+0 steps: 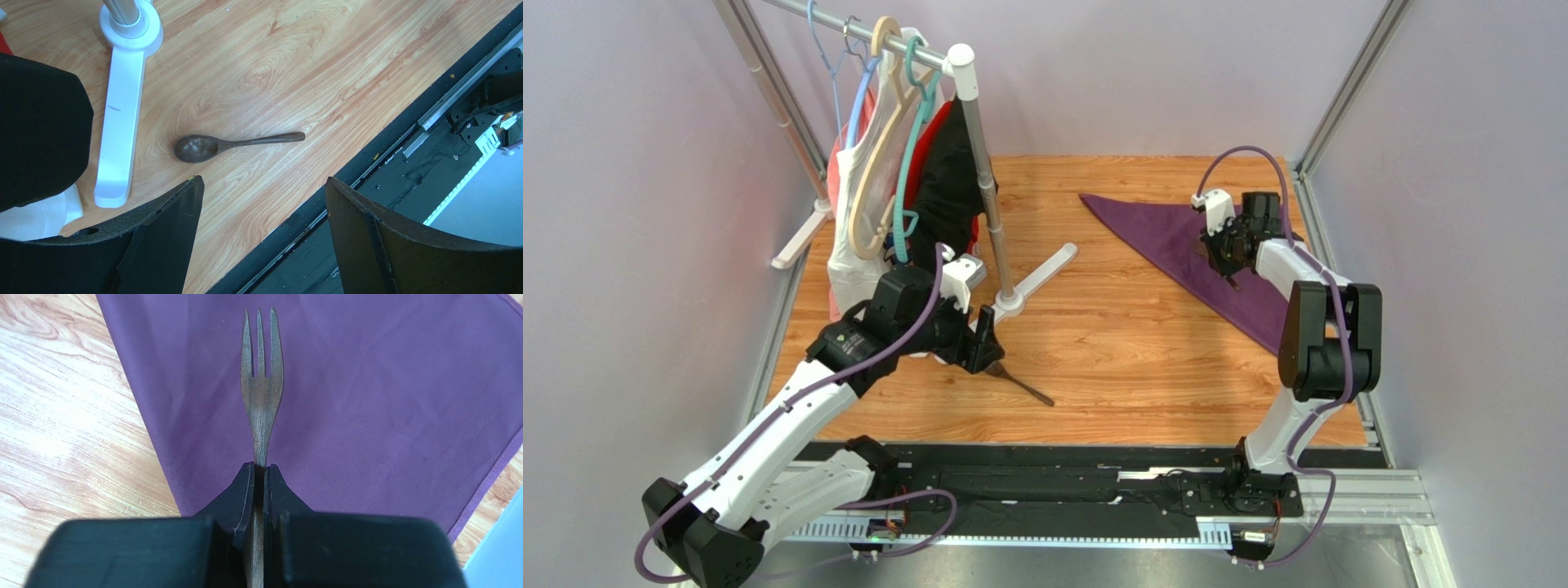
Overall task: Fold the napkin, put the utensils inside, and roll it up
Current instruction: Place the utensil onto the napkin
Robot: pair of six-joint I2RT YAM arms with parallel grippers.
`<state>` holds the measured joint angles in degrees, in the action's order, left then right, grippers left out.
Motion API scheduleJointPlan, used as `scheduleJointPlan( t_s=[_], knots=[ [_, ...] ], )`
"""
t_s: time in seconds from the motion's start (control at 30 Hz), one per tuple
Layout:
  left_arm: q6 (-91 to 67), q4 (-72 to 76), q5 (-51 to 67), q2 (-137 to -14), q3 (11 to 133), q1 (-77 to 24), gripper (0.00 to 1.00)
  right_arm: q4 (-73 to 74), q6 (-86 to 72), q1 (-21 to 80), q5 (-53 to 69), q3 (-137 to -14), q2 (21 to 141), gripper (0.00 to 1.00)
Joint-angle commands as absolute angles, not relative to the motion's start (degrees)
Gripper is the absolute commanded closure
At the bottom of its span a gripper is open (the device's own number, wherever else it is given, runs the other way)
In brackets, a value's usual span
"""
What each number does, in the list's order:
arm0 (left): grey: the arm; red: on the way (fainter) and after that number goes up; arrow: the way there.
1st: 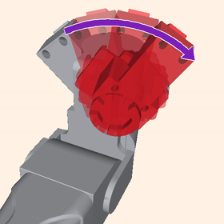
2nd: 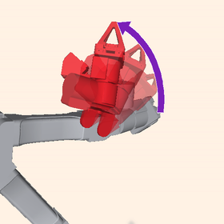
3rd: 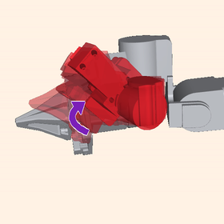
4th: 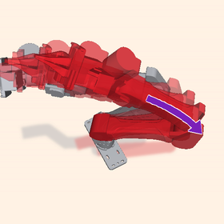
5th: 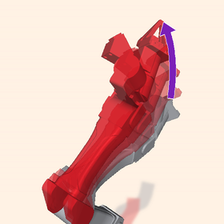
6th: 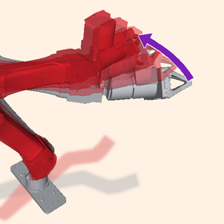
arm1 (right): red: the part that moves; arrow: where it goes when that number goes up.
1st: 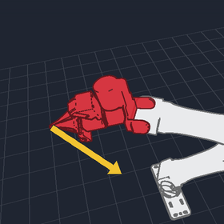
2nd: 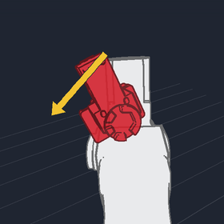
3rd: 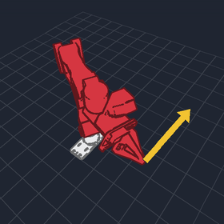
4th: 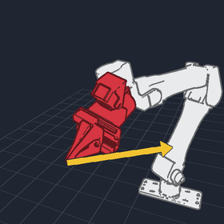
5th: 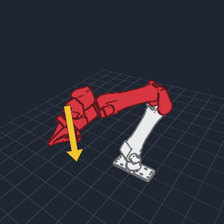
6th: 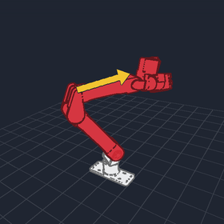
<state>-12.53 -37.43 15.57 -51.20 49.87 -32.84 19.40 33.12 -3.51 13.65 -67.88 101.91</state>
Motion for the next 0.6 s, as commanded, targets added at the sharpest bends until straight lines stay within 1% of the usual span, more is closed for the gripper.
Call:
scheduleJointPlan(
  t_s=[0.0, 0.37, 0.57],
  knots=[
    [-12.31, -35.68, 16.0, -51.5, 49.66, -32.52, 0.18, 16.44, 35.42, -3.34, 15.64, -67.94, 102.92, 1.0],
    [-12.22, -35.59, 16.44, -52.03, 49.75, -32.43, 0.18, 18.46, 35.6, -3.25, 16.44, -70.75, 108.54, 1.0],
    [-12.22, -35.51, 16.35, -52.21, 49.75, -32.34, 0.19, 17.84, 35.77, -3.25, 15.47, -70.22, 108.37, 0.99]
  ],
)
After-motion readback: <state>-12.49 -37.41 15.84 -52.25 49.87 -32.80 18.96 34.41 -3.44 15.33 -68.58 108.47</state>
